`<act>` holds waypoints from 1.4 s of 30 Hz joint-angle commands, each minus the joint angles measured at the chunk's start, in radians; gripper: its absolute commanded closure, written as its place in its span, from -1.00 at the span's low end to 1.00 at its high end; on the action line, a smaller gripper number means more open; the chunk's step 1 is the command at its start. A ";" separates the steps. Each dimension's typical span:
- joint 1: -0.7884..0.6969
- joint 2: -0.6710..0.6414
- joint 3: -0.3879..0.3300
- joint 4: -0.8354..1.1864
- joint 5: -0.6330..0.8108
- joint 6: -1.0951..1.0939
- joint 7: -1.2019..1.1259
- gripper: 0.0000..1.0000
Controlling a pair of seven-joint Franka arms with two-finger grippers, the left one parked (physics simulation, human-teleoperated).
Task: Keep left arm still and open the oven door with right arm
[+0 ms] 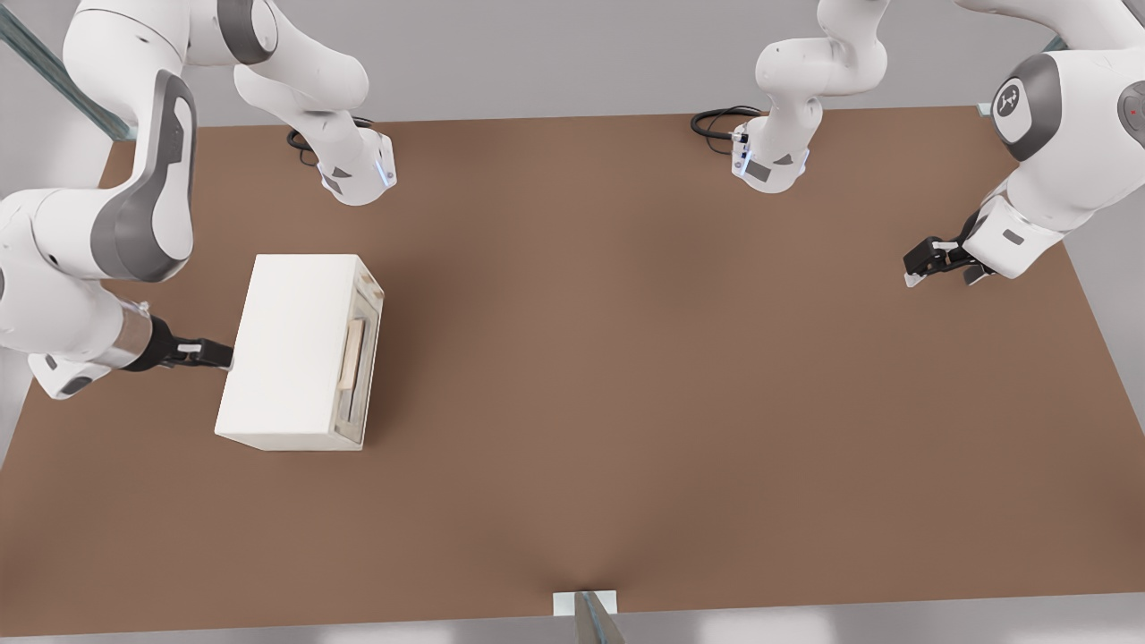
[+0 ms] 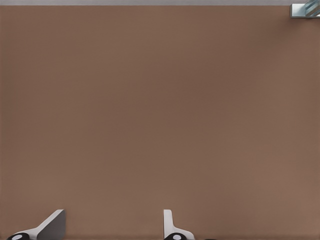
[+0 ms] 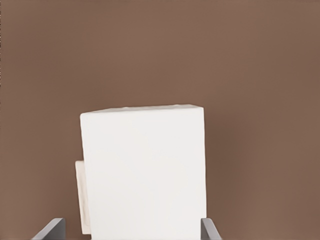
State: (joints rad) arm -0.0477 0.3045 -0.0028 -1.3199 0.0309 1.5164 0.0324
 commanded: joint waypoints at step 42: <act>0.431 0.194 0.075 -0.309 -0.585 0.013 1.044 0.90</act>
State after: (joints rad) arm 0.3837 0.4984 0.0728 -1.6257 -0.5535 1.5138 0.8496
